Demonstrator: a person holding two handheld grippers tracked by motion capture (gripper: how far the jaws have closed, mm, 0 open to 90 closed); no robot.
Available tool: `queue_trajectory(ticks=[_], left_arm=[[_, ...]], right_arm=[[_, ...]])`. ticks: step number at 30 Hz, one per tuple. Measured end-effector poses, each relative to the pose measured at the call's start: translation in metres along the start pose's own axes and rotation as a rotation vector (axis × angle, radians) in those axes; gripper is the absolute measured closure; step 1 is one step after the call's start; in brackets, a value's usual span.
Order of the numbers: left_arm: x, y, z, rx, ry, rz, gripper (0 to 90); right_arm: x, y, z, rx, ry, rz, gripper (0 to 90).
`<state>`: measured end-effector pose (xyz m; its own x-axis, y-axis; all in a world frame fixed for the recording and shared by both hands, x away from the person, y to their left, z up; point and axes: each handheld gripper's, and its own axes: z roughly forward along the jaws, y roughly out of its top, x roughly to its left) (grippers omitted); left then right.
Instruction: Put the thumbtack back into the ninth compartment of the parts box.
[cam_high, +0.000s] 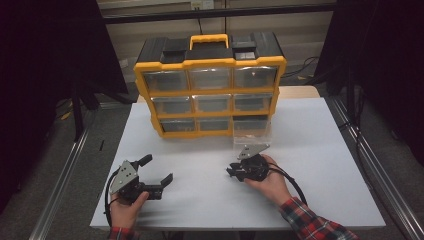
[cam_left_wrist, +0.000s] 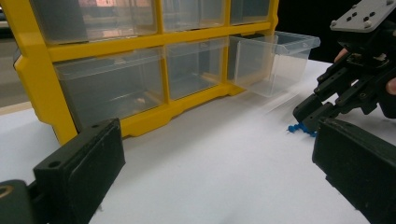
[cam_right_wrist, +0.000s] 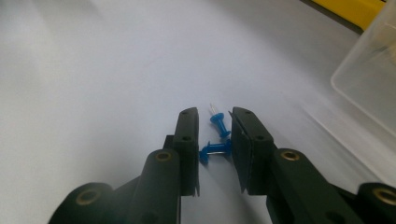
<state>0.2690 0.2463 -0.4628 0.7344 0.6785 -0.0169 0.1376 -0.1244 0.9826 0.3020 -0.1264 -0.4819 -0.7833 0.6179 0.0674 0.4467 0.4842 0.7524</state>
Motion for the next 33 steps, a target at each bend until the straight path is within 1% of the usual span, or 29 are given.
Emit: queue_trajectory(ticks=[1, 4, 5, 7, 8, 9, 10, 11, 12, 13, 15, 16, 17, 19, 21, 24, 25, 28, 30, 31, 32, 33], left_arm=[[0.000, 0.000, 0.000, 0.001, 0.002, 0.006, 2.1], [0.000, 0.000, 0.000, 0.000, 0.002, 0.006, 2.1], [0.001, 0.000, -0.001, 0.011, 0.001, 0.014, 2.1], [0.001, 0.000, -0.001, 0.011, -0.002, 0.016, 2.2], [0.000, 0.000, -0.001, 0.013, 0.004, 0.017, 2.3], [0.001, 0.000, -0.001, 0.017, 0.006, 0.029, 2.3], [0.001, 0.000, -0.001, 0.018, 0.006, 0.027, 2.3], [0.000, 0.000, -0.001, 0.015, 0.005, 0.018, 2.3], [0.000, 0.000, -0.001, 0.016, 0.005, 0.018, 2.3], [0.001, 0.000, -0.001, 0.019, 0.008, 0.029, 2.3], [0.001, 0.000, -0.001, 0.015, 0.001, 0.026, 2.3], [0.001, 0.000, -0.001, 0.017, 0.001, 0.029, 2.3], [0.001, 0.000, 0.000, 0.014, -0.002, 0.020, 2.3], [0.001, 0.000, 0.000, 0.017, -0.003, 0.019, 2.3], [0.001, 0.000, 0.000, 0.018, -0.005, 0.019, 2.3], [0.001, 0.000, 0.000, 0.022, 0.001, 0.022, 2.3], [0.001, 0.000, 0.000, 0.023, 0.005, 0.025, 2.3], [0.001, 0.000, 0.000, 0.019, 0.001, 0.020, 2.3], [0.001, 0.000, 0.000, 0.021, 0.001, 0.020, 2.3], [0.001, 0.000, 0.000, 0.021, 0.001, 0.020, 2.3], [0.001, 0.000, 0.000, 0.019, 0.002, 0.019, 2.3], [0.001, 0.000, 0.000, 0.019, 0.003, 0.018, 2.3]], right_arm=[[0.001, 0.000, -0.001, -0.001, 0.003, 0.006, 73.0], [0.001, 0.000, -0.003, -0.006, -0.004, -0.005, 73.7], [0.000, 0.000, -0.004, -0.009, -0.001, 0.000, 73.6], [-0.001, 0.001, -0.007, -0.020, -0.017, 0.009, 72.8], [-0.001, 0.001, -0.008, -0.026, -0.011, 0.015, 72.2], [-0.003, 0.001, -0.009, -0.028, -0.016, 0.011, 72.0], [-0.002, 0.001, -0.009, -0.027, -0.020, 0.025, 72.2], [-0.004, 0.001, -0.009, -0.029, -0.019, 0.021, 72.1], [-0.004, 0.001, -0.009, -0.029, -0.018, 0.032, 72.1], [-0.004, 0.001, -0.009, -0.024, -0.018, 0.033, 72.1], [-0.005, 0.001, -0.008, -0.027, -0.025, 0.032, 72.5], [-0.006, 0.001, -0.007, -0.026, -0.021, 0.040, 72.7], [-0.007, 0.001, -0.006, -0.027, -0.017, 0.049, 72.4], [-0.008, 0.001, -0.005, -0.020, -0.028, 0.065, 72.5], [-0.010, 0.001, -0.004, -0.017, -0.023, 0.071, 72.5], [-0.010, 0.002, -0.003, -0.020, -0.025, 0.065, 72.7], [-0.010, 0.003, -0.003, -0.025, -0.018, 0.068, 72.4], [-0.008, 0.005, 0.000, -0.025, -0.009, 0.055, 73.0], [-0.007, 0.008, 0.002, -0.022, 0.001, 0.052, 75.2], [-0.007, 0.009, 0.003, -0.025, 0.011, 0.055, 76.8], [-0.008, 0.010, 0.004, -0.026, 0.019, 0.055, 77.2], [-0.007, 0.010, 0.006, -0.023, 0.028, 0.064, 77.0]])
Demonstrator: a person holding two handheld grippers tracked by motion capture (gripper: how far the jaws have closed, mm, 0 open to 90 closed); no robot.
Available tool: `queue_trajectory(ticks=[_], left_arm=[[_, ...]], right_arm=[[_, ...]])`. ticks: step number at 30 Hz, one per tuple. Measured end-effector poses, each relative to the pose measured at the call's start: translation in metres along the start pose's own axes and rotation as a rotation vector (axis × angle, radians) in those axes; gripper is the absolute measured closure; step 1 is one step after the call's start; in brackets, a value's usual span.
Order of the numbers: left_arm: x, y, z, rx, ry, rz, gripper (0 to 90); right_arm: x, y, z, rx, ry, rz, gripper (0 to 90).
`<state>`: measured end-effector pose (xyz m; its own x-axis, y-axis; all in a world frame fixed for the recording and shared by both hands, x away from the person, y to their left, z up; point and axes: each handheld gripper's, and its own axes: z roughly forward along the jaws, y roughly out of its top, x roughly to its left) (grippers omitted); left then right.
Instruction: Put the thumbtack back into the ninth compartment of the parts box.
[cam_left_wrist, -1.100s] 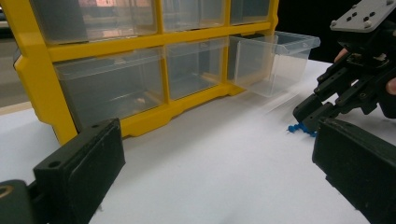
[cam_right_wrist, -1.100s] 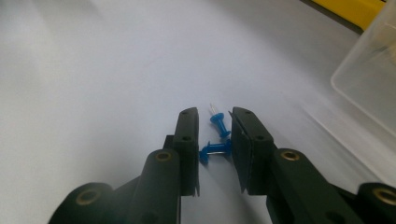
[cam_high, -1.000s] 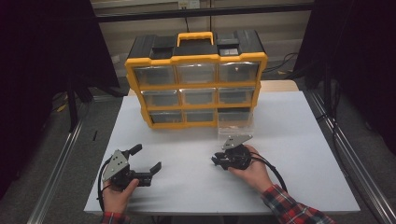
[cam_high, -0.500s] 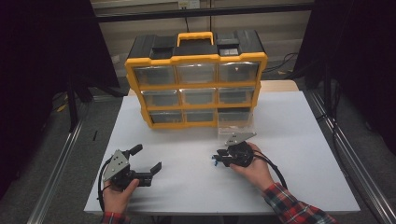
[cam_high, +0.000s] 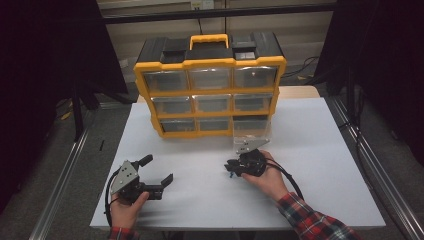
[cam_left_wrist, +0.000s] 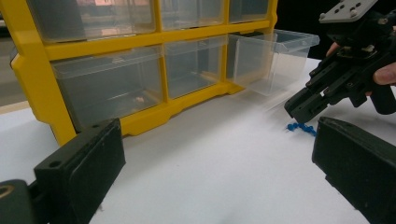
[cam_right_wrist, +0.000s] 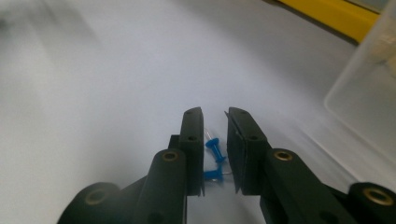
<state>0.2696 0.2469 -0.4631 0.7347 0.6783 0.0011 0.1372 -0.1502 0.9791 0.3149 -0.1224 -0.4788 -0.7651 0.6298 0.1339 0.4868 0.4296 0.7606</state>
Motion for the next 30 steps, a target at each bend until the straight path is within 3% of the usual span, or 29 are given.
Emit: queue_trajectory(ticks=[4, 8, 11, 21, 30], left_arm=[[0.001, 0.000, 0.000, 0.001, 0.002, 0.007, 2.3], [0.000, 0.000, 0.000, 0.002, 0.005, 0.005, 2.3], [0.000, 0.000, 0.000, 0.002, 0.001, 0.001, 2.4], [0.001, 0.000, -0.001, -0.004, -0.001, 0.004, 2.4], [0.001, 0.000, -0.001, -0.003, -0.001, 0.006, 2.4]], right_arm=[[-0.004, -0.003, 0.008, 0.035, -0.001, -0.016, 77.0], [-0.004, -0.003, 0.009, 0.039, -0.015, -0.031, 85.3], [-0.005, -0.002, 0.009, 0.042, -0.014, -0.031, 86.2], [-0.005, 0.004, -0.001, 0.026, -0.001, 0.027, 86.4], [-0.005, 0.019, -0.019, 0.003, 0.053, 0.063, 86.5]])
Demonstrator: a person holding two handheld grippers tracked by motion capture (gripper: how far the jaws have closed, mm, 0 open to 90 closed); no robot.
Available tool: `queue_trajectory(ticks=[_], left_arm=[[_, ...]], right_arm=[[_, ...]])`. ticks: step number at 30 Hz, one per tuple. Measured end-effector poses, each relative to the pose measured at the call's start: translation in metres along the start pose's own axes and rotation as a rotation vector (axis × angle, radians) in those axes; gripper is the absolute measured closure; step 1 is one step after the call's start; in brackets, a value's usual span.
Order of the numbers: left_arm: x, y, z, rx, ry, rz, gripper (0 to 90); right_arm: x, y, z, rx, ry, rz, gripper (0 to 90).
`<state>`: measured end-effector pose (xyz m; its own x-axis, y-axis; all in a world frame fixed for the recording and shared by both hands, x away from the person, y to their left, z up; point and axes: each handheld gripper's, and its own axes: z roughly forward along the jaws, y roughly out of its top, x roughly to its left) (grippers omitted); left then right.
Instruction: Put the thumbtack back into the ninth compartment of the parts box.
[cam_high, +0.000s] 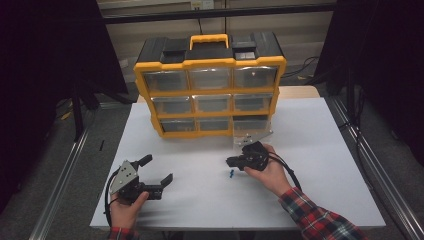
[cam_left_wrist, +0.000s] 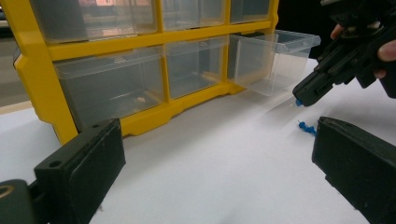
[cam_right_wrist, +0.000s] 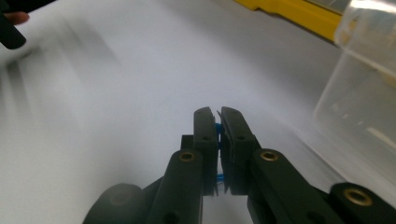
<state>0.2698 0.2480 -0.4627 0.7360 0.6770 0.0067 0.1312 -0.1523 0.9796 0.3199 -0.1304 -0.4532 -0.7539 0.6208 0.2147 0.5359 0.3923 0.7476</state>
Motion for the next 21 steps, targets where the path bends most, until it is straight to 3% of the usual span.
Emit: queue_trajectory(ticks=[21], left_arm=[[0.000, 0.000, 0.000, -0.009, -0.007, -0.016, 2.3]], right_arm=[[-0.006, 0.020, -0.025, -0.027, 0.033, 0.026, 86.5]])
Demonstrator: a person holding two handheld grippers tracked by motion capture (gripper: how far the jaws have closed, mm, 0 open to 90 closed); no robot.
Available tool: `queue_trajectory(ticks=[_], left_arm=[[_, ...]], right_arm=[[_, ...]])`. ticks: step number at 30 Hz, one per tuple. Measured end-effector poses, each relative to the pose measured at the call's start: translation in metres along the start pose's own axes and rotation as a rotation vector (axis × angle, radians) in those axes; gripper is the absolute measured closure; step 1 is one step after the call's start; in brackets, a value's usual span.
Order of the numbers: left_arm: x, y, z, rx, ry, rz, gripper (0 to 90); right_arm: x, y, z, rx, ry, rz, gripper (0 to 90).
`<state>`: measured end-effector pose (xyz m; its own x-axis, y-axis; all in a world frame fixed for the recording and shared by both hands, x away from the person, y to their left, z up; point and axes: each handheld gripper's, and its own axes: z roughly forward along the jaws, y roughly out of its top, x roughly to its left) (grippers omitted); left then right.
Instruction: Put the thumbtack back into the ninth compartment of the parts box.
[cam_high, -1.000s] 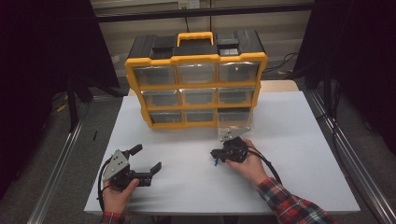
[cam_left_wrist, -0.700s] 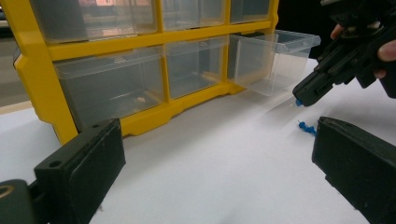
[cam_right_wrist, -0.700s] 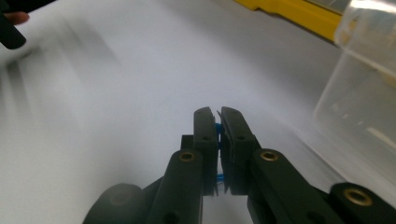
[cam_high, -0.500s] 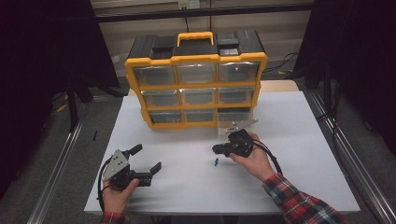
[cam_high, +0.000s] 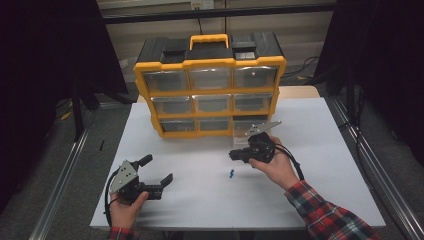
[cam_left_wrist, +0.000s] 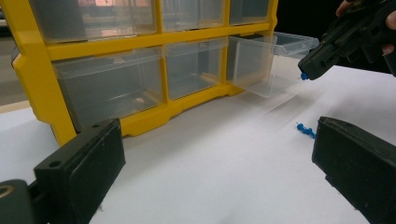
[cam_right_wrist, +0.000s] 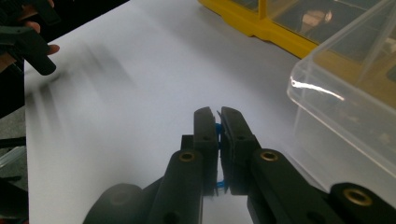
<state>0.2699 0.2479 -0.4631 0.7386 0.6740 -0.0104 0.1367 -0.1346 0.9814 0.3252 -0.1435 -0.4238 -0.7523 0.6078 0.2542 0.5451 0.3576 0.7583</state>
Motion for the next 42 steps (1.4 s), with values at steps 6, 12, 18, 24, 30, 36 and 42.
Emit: queue_trajectory(ticks=[6, 12, 18, 24, 30, 36, 42], left_arm=[[0.000, 0.000, 0.000, -0.008, 0.002, -0.009, 2.1], [0.000, 0.000, 0.000, 0.000, 0.004, 0.000, 2.0], [0.001, 0.000, 0.000, -0.001, -0.001, -0.003, 1.8], [0.001, 0.000, -0.001, 0.002, -0.003, 0.002, 1.8], [0.001, 0.000, -0.001, -0.001, -0.007, -0.004, 1.7], [0.001, 0.000, -0.001, 0.004, -0.005, -0.004, 1.7], [0.001, 0.000, -0.001, 0.005, -0.006, -0.004, 1.7]], right_arm=[[-0.002, 0.004, -0.004, -0.004, -0.001, 0.007, 86.5], [-0.004, 0.009, -0.006, -0.011, 0.009, 0.009, 86.5], [-0.006, 0.013, -0.011, -0.003, 0.011, 0.017, 86.5], [-0.007, 0.017, -0.013, -0.010, 0.021, 0.009, 86.5], [-0.009, 0.020, -0.016, -0.010, 0.032, 0.021, 86.5], [-0.013, 0.024, -0.020, -0.016, 0.039, 0.020, 86.5], [-0.013, 0.028, -0.024, -0.009, 0.037, 0.030, 86.5]])
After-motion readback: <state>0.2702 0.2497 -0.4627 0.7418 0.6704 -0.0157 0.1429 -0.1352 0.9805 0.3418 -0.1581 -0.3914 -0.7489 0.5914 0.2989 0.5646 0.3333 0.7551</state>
